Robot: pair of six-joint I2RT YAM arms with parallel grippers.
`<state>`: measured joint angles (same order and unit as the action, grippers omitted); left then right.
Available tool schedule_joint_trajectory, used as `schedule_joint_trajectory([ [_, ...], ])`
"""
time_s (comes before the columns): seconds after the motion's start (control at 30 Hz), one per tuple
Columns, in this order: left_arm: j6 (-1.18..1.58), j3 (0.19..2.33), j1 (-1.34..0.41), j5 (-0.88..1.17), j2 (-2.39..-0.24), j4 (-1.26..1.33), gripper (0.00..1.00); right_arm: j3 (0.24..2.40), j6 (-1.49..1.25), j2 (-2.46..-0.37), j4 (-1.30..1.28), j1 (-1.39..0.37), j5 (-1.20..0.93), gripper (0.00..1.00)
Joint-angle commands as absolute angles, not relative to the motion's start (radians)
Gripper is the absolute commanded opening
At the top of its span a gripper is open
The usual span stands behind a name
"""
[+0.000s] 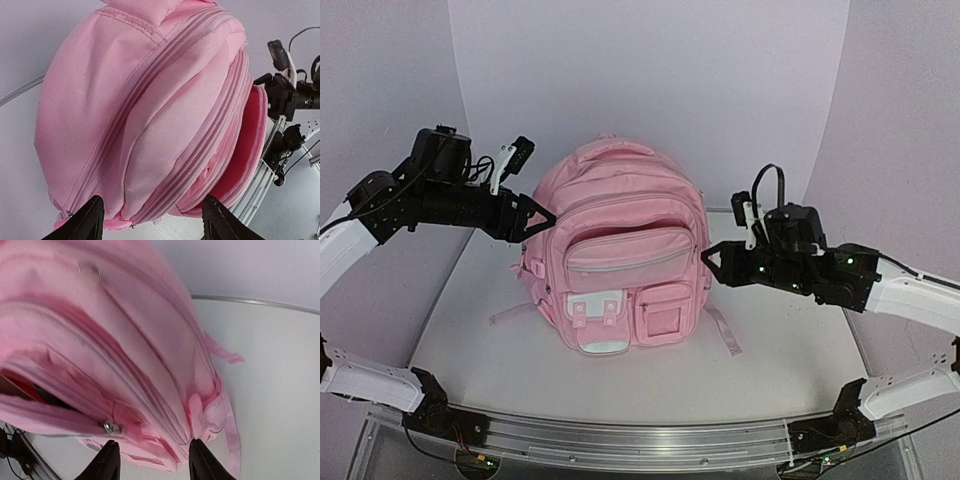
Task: Pack the student bag
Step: Zip the student bag at the center of the board.
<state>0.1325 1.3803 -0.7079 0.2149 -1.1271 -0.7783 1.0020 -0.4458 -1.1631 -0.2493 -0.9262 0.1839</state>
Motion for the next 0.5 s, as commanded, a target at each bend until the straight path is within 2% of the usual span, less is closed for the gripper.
schedule_joint_trajectory([
  [0.0,0.157,1.421,-0.689,0.181,-1.124,-0.795,0.67,0.899,-0.3,-1.124,-0.137,-0.93,0.046,0.41],
  [0.47,0.158,1.435,-0.671,0.209,-1.161,-0.796,0.67,0.895,-0.105,-1.209,0.018,-0.937,0.122,0.26],
])
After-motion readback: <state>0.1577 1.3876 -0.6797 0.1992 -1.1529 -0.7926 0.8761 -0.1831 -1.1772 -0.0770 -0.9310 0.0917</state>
